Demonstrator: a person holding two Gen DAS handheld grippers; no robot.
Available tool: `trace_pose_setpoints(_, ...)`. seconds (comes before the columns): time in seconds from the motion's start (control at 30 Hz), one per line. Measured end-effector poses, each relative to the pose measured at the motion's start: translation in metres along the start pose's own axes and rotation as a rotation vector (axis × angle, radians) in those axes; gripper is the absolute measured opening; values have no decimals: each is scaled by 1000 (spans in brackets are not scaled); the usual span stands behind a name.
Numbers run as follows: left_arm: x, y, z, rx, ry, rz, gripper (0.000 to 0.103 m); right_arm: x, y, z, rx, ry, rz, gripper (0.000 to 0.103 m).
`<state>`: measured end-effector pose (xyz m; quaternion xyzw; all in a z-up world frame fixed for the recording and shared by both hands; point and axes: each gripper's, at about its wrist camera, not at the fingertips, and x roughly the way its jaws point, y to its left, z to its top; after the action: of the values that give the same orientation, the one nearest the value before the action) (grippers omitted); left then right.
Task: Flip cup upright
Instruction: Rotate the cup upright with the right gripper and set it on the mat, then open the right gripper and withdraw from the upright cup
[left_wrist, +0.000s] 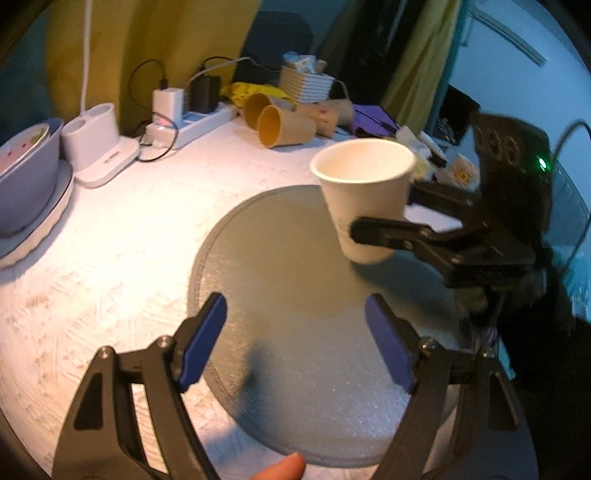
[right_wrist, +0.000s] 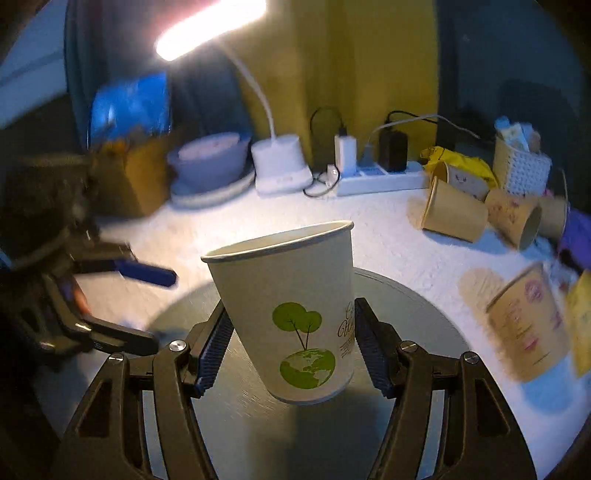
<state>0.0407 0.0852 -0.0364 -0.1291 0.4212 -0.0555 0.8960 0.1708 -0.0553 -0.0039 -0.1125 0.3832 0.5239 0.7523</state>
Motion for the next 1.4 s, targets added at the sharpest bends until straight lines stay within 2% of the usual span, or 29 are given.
trace_pose_setpoints(0.1,0,10,2,-53,-11,11,79,2,0,-5,23,-11,33,68)
trace_pose_setpoints(0.3,-1,24,3,-118,-31,41,79,-2,3,-9,28,-45,13,69)
trace_pose_setpoints(0.6,6,15,1,-96,-18,35,79,1,2,-13,22,14,-71,74)
trace_pose_setpoints(0.9,5,11,1,-90,-36,21,79,-16,5,-21,21,-18,-105,77)
trace_pose_setpoints(1.27,-6,-27,-4,17,-132,8,79,-56,13,-38,54,-64,-196,80)
trace_pose_setpoints(1.33,-11,-38,-6,61,-173,19,79,-65,13,-43,70,-73,-227,80)
trace_pose_setpoints(1.4,-16,-48,-9,97,-205,-1,79,-77,14,-49,88,-87,-263,80)
